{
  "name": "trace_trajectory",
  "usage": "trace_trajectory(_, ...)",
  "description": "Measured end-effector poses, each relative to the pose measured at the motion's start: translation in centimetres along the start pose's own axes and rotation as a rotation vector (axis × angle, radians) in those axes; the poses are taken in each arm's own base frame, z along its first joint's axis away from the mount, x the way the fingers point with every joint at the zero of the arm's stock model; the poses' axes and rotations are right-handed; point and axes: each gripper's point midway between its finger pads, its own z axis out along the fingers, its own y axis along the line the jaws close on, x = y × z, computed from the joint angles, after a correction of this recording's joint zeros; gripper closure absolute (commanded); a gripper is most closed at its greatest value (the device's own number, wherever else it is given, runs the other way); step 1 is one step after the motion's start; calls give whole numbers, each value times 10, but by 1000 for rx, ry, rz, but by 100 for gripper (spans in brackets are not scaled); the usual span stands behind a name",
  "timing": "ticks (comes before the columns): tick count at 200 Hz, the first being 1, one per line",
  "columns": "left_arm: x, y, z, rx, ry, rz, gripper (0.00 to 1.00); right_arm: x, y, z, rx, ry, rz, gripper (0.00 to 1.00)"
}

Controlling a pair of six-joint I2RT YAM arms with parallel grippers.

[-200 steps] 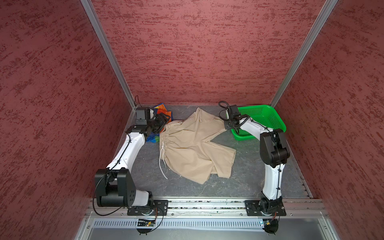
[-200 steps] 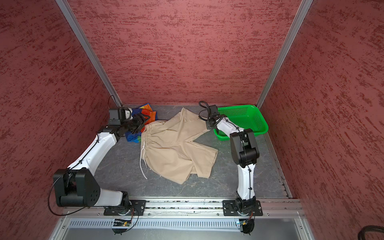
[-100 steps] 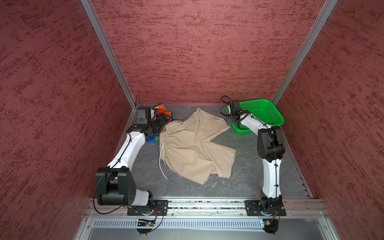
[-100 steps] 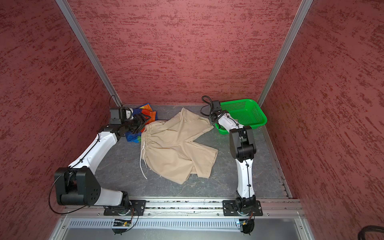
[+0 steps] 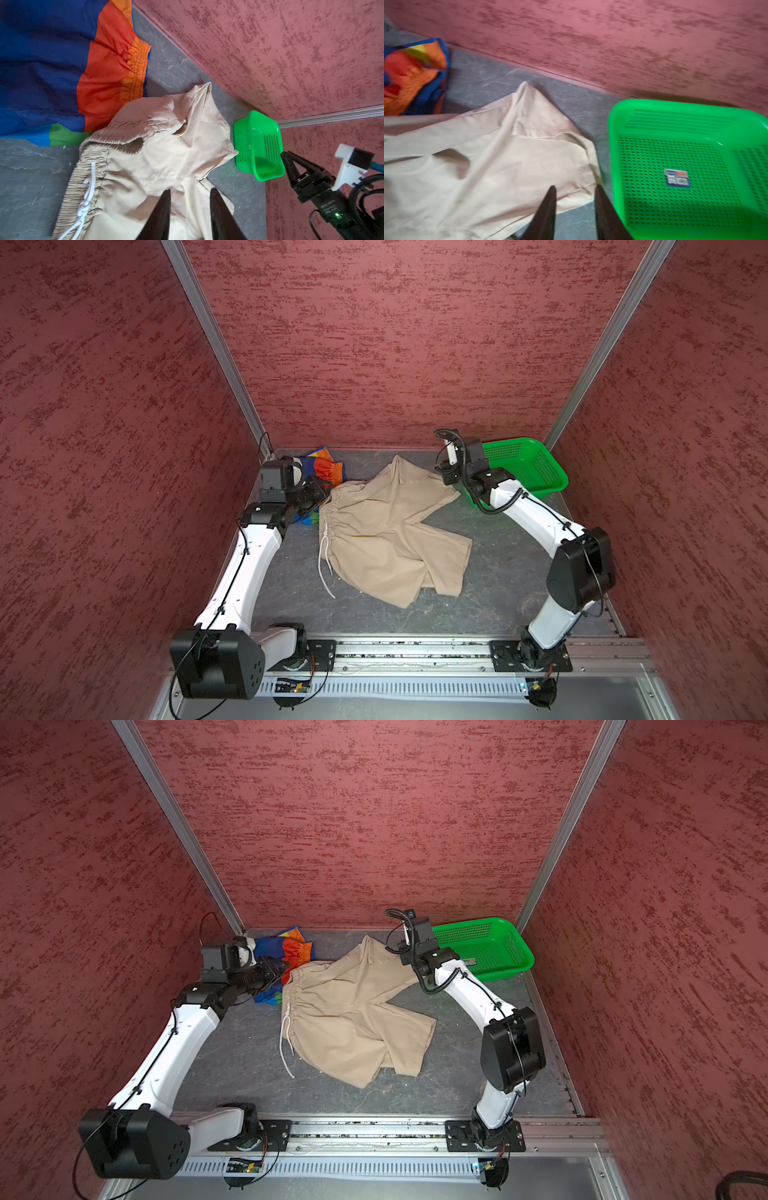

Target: Fold and stack the shorts

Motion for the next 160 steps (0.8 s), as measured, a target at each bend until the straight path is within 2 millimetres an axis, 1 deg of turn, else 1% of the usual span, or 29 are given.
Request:
trace_trajectory(2, 1, 1, 1, -3, 4, -9, 46, 1, 2, 1, -2, 2, -7, 52)
trace_trajectory(3, 2, 2, 2, -8, 7, -12, 44, 1, 4, 3, -7, 4, -10, 52)
trace_trajectory(9, 6, 6, 6, -21, 21, -12, 39, 6, 15, 12, -27, 18, -22, 42)
trace_trajectory(20, 11, 13, 16, -45, 47, -10, 34, 19, 34, 33, -57, 58, -48, 36)
trace_trajectory(34, 15, 23, 29, -74, 75, -21, 31, 40, 53, 60, -84, 111, -78, 31)
trace_trajectory(47, 17, 32, 40, -102, 93, -29, 28, 60, 65, 84, -100, 160, -98, 28)
trace_trajectory(60, 16, 39, 50, -132, 106, -35, 28, 75, 72, 104, -106, 194, -109, 27)
trace_trajectory(73, 12, 44, 60, -154, 107, -34, 28, 83, 75, 122, -109, 213, -115, 25)
trace_trajectory(93, 3, 45, 74, -168, 101, -26, 28, 84, 80, 142, -117, 213, -119, 24)
trace_trajectory(118, -7, 48, 92, -185, 98, -20, 32, 75, 84, 160, -116, 187, -127, 24)
trace_trajectory(151, -10, 56, 115, -202, 114, -16, 48, 64, 82, 177, -79, 147, -147, 30)
trace_trajectory(160, -10, 59, 120, -208, 120, -21, 54, 59, 81, 184, -68, 133, -154, 32)
